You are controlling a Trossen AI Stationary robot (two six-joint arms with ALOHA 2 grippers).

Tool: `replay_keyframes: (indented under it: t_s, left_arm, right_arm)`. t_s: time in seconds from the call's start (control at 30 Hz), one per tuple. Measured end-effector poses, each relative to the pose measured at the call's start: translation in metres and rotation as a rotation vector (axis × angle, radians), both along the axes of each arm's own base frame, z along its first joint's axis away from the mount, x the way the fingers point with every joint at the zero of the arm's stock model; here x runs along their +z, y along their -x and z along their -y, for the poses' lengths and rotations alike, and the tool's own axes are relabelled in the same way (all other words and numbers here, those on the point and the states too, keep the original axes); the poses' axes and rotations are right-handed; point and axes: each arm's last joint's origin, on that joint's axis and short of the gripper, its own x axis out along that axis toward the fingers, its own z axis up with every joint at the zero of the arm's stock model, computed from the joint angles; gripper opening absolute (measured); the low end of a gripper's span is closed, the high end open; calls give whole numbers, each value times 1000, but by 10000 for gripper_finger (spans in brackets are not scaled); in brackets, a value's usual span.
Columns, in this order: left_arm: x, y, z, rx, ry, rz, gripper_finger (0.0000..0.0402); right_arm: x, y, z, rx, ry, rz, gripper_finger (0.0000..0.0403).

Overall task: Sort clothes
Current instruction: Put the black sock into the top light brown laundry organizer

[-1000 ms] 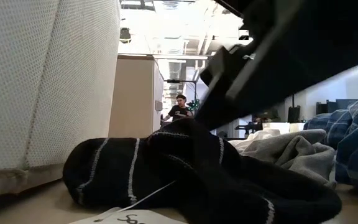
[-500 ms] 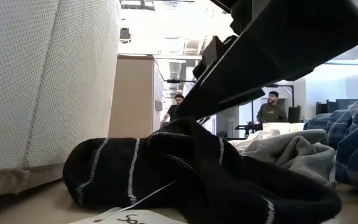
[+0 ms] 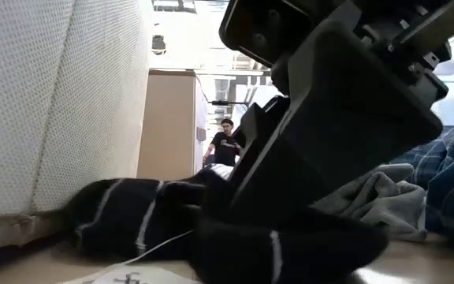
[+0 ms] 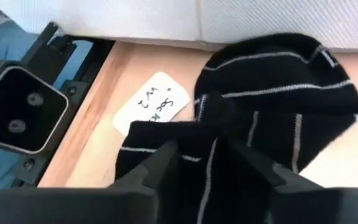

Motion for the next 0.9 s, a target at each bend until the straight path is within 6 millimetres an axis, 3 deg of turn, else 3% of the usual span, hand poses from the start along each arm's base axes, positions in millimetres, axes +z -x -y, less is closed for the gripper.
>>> replay_keyframes:
  t_s: [0.33,0.67,0.9]
  left_arm:
    - [-3,-10,2,-8,-33,-27,222]
    - [-9,-24,5,-26,-41,-76,222]
    - [-13,-32,7,-42,-46,-101,222]
  right_arm:
    - [0,1,0,38,42,1,12]
    - [5,5,1,59,74,-12,4]
    - [40,14,11,74,145,2,1]
